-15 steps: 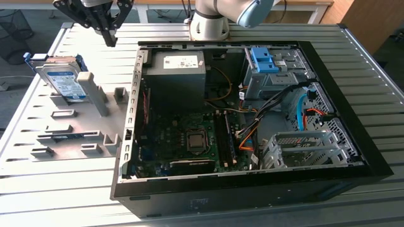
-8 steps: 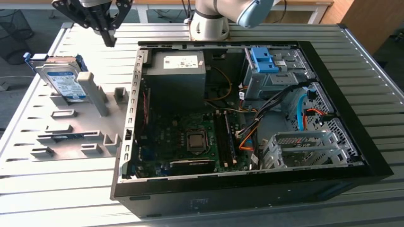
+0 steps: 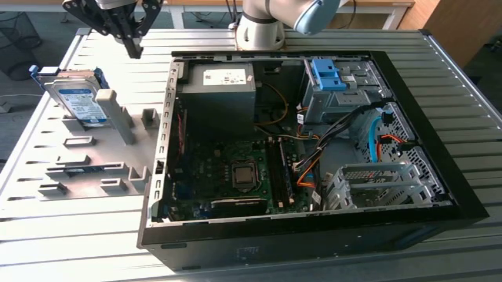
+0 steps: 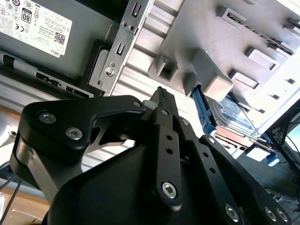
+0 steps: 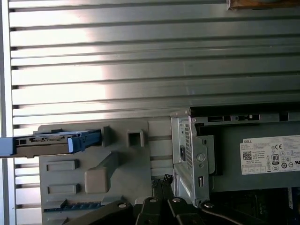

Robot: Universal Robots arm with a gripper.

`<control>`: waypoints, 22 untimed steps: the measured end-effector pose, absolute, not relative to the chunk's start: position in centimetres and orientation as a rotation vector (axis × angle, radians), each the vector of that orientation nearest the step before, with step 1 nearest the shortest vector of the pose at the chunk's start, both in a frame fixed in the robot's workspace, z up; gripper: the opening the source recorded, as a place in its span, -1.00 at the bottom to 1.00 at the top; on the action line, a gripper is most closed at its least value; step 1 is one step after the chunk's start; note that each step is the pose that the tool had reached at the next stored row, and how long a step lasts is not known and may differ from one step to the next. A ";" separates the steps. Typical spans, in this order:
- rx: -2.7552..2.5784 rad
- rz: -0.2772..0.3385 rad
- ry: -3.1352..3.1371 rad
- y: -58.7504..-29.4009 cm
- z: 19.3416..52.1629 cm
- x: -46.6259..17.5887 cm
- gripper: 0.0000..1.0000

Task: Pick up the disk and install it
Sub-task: 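Reach for the disk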

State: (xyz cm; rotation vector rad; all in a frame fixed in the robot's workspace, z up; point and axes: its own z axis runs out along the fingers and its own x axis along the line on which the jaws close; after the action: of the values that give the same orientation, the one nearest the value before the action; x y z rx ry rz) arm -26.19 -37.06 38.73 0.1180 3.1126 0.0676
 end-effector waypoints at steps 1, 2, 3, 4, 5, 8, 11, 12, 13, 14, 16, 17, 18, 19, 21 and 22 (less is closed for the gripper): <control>0.118 0.068 3.112 -37.1 38.7 -26.2 -0.79; 0.118 0.068 3.113 -37.1 38.7 -26.3 -0.79; 0.118 0.068 3.113 -37.1 38.7 -26.3 -0.79; 0.118 0.068 3.113 -37.1 38.7 -26.3 -0.79; 0.118 0.068 3.113 -37.1 38.7 -26.4 -0.79; 0.118 0.068 3.113 -37.1 38.7 -26.5 -0.79; 0.118 0.068 3.113 -37.1 38.7 -26.6 -0.79; 0.118 0.068 3.113 -37.1 38.7 -26.6 -0.79; 0.118 0.068 3.113 -37.1 38.7 -26.7 -0.79; 0.118 0.068 3.113 -37.1 38.7 -26.7 -0.79; 0.118 0.068 3.113 -37.1 38.7 -26.8 -0.79; 0.118 0.068 3.113 -37.0 38.7 -26.9 -0.79; 0.118 0.068 3.113 -37.0 38.6 -26.9 -0.79; 0.118 0.068 3.113 -37.0 38.6 -27.0 -0.79; 0.118 0.068 3.113 -37.0 38.6 -27.3 -0.79; 0.118 0.068 3.113 -37.0 38.6 -27.4 -0.79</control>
State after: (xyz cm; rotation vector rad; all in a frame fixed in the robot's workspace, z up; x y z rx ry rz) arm -27.43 -36.97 38.62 0.1180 3.1126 0.0676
